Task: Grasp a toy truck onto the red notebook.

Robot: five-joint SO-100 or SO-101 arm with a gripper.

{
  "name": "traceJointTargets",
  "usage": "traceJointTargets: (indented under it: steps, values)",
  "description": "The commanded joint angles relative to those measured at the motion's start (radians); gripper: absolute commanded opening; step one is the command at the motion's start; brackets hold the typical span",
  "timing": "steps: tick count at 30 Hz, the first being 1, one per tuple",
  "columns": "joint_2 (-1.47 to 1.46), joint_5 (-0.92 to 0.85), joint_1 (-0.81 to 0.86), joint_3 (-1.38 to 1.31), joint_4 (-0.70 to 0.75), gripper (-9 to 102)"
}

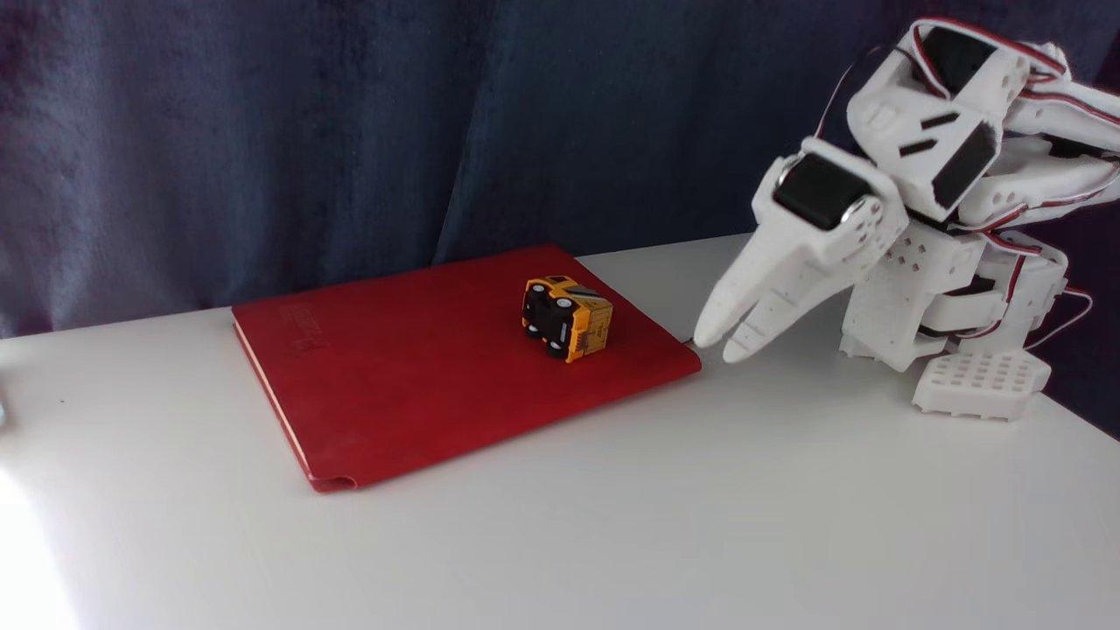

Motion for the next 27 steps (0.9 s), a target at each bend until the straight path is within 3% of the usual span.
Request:
traceJointTargets:
  steps: [1, 5, 27]
  values:
    - [0.048, 0.011, 0.014, 0.026, -0.006, 13]
    - [0.225, 0.015, 0.023, 0.098, 0.058, 11]
    - [0.219, -0.028, -0.009, 0.146, 0.051, 0]
